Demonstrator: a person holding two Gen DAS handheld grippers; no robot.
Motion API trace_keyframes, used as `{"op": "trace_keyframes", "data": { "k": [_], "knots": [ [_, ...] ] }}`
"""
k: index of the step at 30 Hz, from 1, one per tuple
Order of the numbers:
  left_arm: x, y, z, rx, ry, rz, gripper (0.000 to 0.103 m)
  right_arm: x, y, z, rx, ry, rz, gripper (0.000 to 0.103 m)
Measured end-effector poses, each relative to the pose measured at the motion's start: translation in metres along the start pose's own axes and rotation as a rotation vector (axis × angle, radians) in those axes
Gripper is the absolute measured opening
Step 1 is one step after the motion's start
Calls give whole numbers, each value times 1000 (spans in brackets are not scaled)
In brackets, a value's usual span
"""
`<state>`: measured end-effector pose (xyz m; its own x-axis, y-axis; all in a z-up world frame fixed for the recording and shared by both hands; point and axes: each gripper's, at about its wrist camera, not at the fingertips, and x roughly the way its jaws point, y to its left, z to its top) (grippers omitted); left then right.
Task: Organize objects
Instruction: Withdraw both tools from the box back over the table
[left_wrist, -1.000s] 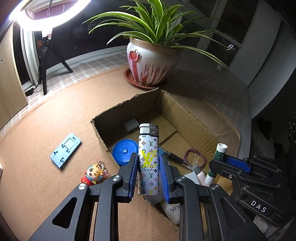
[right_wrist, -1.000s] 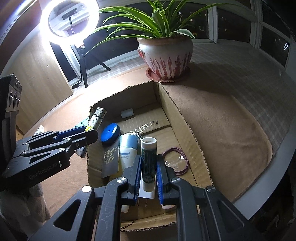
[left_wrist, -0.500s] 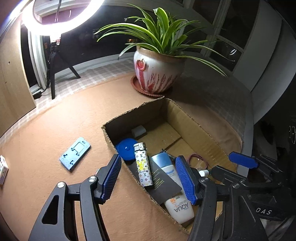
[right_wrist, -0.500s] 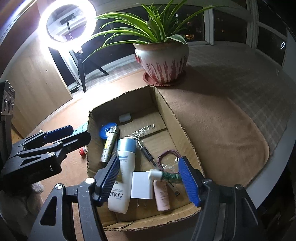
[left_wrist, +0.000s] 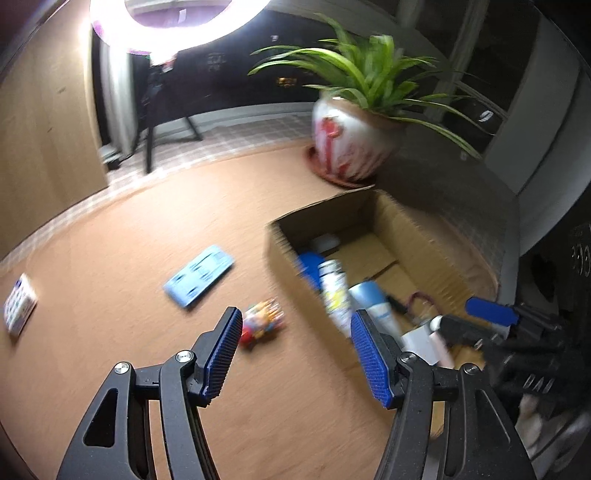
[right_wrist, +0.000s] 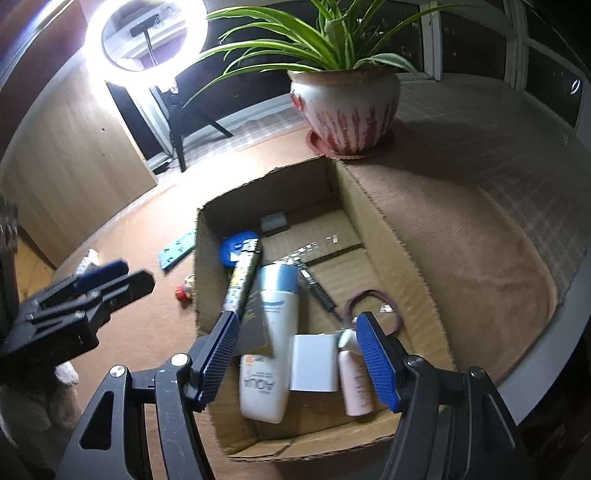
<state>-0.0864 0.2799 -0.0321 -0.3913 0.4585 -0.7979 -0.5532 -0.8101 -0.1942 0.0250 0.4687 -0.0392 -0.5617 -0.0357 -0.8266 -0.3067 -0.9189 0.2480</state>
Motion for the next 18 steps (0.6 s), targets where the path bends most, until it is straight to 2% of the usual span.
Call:
{"op": "trace_keyframes", "data": {
  "k": [6, 11, 18],
  "knots": [
    [-21, 67, -35, -115, 30, 89, 65, 1, 21, 3, -28, 0, 57, 62],
    [-42, 115, -64, -210, 39, 144, 65, 11, 54, 10, -77, 25, 120, 62],
    [-60, 149, -93, -303, 37, 167, 65, 32, 101, 23, -138, 69, 197, 62]
  ]
}}
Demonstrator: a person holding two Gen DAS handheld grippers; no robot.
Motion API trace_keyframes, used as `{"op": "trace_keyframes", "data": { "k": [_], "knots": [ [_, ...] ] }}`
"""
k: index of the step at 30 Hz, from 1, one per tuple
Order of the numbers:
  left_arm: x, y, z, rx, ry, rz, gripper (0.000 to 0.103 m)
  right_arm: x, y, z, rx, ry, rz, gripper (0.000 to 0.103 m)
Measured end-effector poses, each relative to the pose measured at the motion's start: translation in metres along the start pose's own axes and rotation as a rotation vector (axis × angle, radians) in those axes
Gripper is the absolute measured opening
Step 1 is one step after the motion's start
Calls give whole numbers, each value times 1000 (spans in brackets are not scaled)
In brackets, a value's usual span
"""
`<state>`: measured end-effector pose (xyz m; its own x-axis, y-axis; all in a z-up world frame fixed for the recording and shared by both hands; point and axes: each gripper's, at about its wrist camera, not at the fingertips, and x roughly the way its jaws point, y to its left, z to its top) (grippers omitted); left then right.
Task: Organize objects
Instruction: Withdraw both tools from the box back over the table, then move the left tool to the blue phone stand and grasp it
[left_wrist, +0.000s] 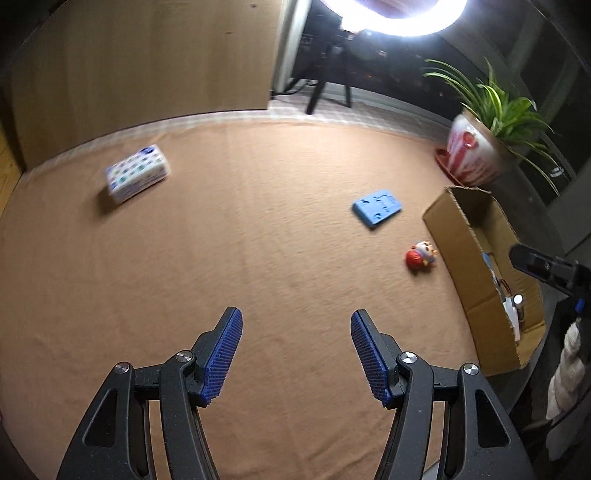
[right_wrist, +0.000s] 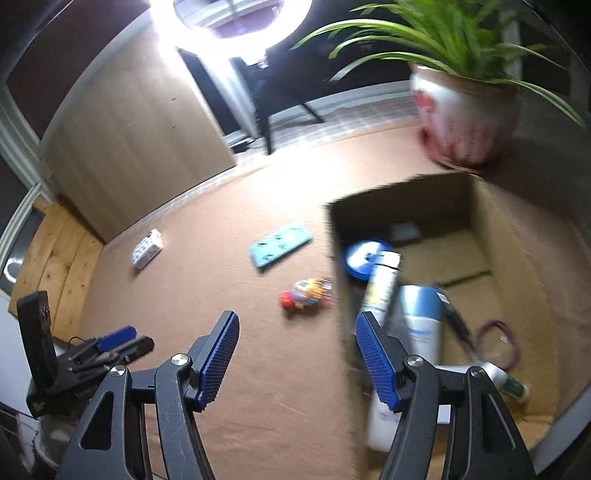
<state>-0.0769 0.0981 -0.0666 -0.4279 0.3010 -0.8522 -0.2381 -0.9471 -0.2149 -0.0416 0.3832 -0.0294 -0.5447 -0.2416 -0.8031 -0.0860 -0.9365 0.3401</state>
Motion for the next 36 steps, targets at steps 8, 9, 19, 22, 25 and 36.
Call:
{"op": "trace_keyframes", "data": {
  "k": [8, 9, 19, 22, 25, 36],
  "knots": [
    [-5, 23, -9, -42, -4, 7, 65, 44, 25, 23, -4, 78, 49, 62],
    [-5, 26, -9, -48, -2, 9, 65, 48, 26, 24, -4, 83, 48, 62],
    [4, 23, 20, 21, -12, -6, 65, 49, 19, 22, 64, 92, 68, 62],
    [14, 6, 37, 85, -8, -33, 65, 41, 13, 7, 94, 80, 69, 62],
    [30, -20, 55, 165, 1, -69, 67, 30, 6, -8, 110, 68, 58, 62],
    [121, -106, 105, 333, 71, -119, 68, -9, -27, -46, 186, 45, 33, 62]
  ]
}}
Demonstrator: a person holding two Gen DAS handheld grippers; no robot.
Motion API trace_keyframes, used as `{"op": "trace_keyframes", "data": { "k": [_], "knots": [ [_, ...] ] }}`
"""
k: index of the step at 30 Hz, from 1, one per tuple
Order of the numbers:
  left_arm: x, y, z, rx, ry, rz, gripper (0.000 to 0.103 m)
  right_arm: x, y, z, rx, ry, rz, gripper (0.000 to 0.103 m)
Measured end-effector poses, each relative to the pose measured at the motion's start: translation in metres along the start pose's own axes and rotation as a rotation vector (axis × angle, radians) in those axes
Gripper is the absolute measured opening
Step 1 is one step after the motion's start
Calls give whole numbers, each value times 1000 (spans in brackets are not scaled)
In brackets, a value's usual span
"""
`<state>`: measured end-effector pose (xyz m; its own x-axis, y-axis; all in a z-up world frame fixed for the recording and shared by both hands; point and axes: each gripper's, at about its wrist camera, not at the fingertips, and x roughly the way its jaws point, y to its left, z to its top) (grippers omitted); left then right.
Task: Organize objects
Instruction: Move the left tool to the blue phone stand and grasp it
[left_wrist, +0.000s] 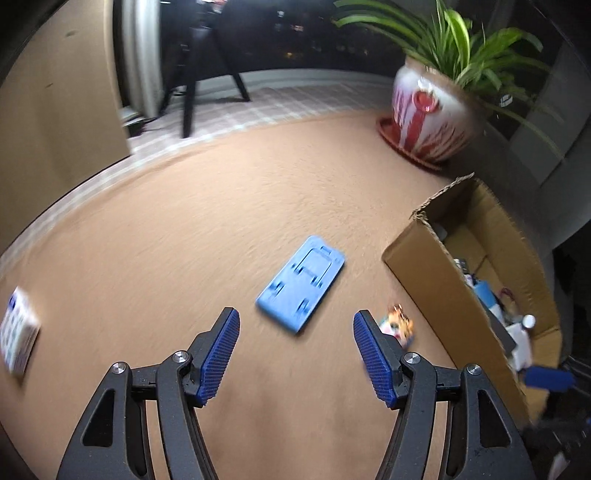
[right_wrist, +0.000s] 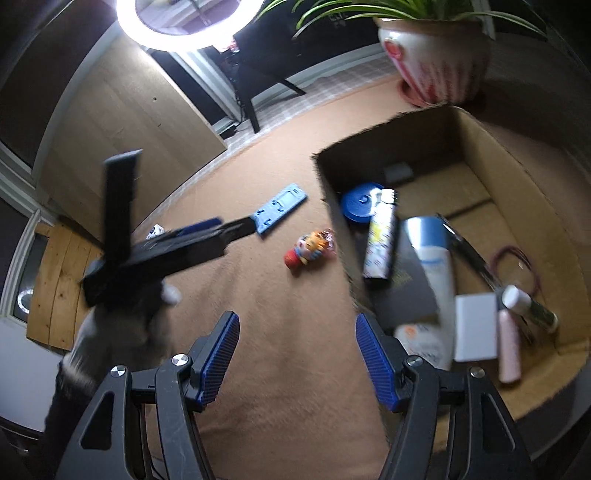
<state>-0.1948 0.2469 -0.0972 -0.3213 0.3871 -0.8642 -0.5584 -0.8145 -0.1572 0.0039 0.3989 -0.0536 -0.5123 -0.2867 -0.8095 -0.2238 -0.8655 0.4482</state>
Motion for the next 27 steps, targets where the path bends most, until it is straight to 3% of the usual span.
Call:
{"op": "trace_keyframes", "data": {
  "k": [10, 13, 20, 27],
  "knots": [
    [45, -7, 17, 53, 42, 41, 67, -3, -14, -3, 36, -8, 0, 62],
    [45, -10, 17, 70, 29, 51, 54, 0, -12, -3, 37, -2, 2, 62],
    [39, 1, 13, 41, 19, 64, 42, 7, 3, -1, 4, 6, 11, 62],
    [21, 25, -11, -29, 18, 67, 39, 29, 33, 9, -46, 10, 54, 62]
  ]
}}
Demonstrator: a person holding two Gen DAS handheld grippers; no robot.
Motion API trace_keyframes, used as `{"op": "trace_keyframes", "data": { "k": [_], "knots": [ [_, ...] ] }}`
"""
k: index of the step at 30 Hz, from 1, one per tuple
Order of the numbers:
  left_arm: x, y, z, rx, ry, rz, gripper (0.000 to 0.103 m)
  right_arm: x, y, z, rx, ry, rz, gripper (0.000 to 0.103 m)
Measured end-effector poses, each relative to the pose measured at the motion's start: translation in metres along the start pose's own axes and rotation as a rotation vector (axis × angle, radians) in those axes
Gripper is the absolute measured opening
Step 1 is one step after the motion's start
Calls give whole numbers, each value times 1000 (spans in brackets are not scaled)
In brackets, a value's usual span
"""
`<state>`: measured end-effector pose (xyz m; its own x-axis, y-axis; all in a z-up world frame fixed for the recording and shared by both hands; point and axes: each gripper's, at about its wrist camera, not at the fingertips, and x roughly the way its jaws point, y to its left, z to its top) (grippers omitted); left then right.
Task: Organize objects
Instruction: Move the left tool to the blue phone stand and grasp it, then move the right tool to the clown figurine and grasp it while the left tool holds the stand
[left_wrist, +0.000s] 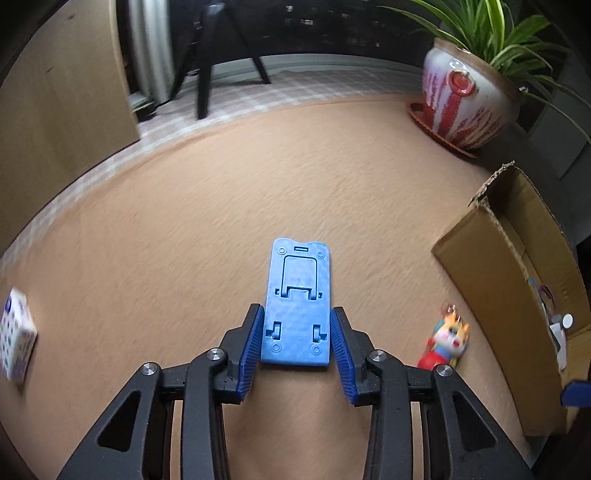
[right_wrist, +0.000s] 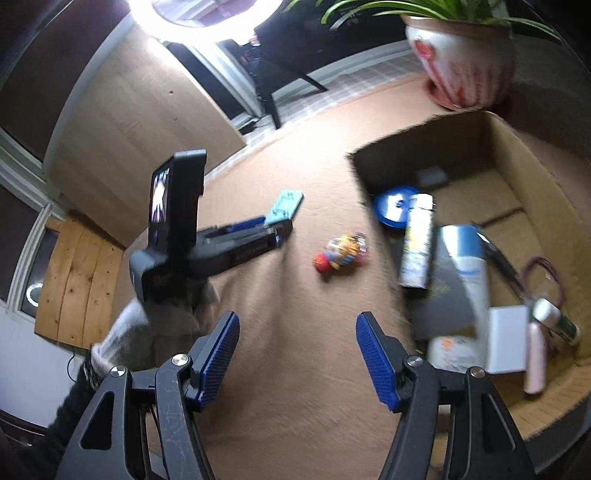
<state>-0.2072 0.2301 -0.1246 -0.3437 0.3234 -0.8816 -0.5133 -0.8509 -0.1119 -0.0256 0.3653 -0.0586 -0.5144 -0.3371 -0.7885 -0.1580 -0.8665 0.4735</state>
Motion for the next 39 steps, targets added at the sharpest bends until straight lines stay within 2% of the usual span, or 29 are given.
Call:
{"op": "trace_keyframes", "data": {
  "k": [2, 7, 11, 15, 22, 27, 30, 32, 34, 39],
  "knots": [
    [-6, 8, -10, -14, -1, 3, 39, 14, 8, 2, -1, 5, -13, 58],
    [-26, 34, -40, -57, -3, 26, 39, 50, 15, 3, 31, 21, -115, 47],
    [-40, 50, -61, -83, -1, 35, 39, 69, 18, 5, 51, -12, -234, 46],
    [-52, 61, -81, -97, -2, 39, 39, 87, 16, 7, 95, -13, -298, 46],
    [-61, 65, -96, -104, -1, 26, 39, 93, 8, 11, 157, -51, -358, 46],
    [-63, 69, -99, -118, -4, 16, 39, 102, 9, 23, 129, -62, -398, 46],
    [-64, 70, -101, -129, -7, 15, 39, 107, 12, 29, 80, -58, -405, 45],
    [-64, 73, -102, -139, -9, 12, 39, 109, 13, 32, 49, -56, -398, 26],
    [-65, 75, -105, -152, -12, 10, 39, 109, 10, 35, 32, -44, -357, 20],
    [-69, 79, -113, -186, -20, 5, 39, 112, 13, 35, -30, -2, -262, 20]
  ]
}}
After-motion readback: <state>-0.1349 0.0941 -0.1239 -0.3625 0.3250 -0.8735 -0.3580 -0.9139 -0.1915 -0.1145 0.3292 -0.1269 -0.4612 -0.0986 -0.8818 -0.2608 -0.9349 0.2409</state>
